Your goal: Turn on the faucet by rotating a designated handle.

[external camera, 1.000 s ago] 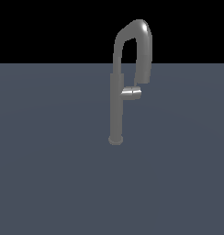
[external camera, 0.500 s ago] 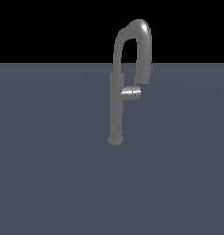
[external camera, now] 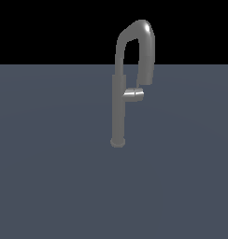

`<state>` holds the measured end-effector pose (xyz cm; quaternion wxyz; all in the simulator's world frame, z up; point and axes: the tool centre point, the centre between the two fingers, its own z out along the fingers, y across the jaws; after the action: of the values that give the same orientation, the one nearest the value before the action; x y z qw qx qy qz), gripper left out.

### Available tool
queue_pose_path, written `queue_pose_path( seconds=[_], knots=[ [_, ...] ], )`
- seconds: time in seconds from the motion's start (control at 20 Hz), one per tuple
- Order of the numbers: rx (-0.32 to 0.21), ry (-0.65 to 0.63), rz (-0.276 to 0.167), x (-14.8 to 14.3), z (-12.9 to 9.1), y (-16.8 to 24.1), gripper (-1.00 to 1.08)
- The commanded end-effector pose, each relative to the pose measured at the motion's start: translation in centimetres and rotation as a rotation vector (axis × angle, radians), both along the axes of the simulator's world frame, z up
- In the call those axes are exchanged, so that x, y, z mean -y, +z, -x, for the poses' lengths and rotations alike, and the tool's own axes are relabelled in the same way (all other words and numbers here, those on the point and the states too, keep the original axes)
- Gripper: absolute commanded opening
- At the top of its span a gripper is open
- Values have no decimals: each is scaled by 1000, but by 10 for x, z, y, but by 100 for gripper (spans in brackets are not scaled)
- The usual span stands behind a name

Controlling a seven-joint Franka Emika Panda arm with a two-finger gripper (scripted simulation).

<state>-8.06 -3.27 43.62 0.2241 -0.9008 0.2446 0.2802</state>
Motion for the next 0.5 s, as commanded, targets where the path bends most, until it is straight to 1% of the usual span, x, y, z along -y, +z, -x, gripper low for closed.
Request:
queue_pose_path(
  seconds=[0.0,0.45],
  knots=[
    [-45,-35,-39,3,-12,-9,-100],
    [-219,-171,-187,16,-51,-47,-100]
  ],
)
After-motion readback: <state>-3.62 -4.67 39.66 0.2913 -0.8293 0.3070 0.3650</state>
